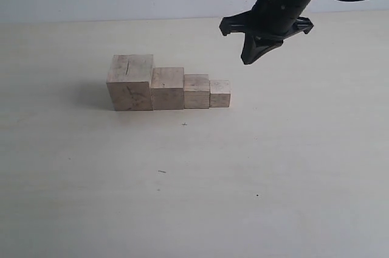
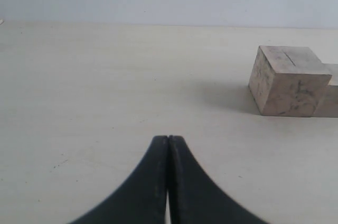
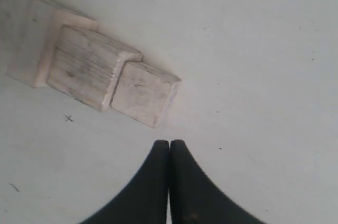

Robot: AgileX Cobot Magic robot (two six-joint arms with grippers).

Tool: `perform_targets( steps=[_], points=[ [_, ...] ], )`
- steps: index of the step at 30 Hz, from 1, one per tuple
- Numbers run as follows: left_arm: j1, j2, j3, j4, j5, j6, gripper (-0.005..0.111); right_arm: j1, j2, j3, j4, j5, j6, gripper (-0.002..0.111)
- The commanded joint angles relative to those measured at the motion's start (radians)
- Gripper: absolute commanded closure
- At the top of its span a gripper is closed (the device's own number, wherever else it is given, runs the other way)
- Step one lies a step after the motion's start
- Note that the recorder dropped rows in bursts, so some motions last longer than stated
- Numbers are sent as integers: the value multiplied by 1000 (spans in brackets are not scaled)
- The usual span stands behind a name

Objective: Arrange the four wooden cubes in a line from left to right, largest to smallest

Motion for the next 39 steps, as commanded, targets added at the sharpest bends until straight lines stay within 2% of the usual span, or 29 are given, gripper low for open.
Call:
perform_targets(
  steps=[1,7,13,19,28,39],
  points=[
    [4,-7,0,3,-14,-1,107,0,-125,144,69,-154,11,108],
    [4,-7,0,3,-14,-1,107,19,-389,431,74,-317,-31,108],
    [4,-7,0,3,-14,-1,107,19,-648,648,97,-327,-61,108],
    [4,-7,0,3,-14,-1,107,19,-865,767,159,-323,8,108],
    [4,-7,0,3,-14,-1,107,19,-1203,967,197,-442,61,108],
    [4,-7,0,3,-14,-1,107,19,-1380,990,190,-494,58,108]
  ],
)
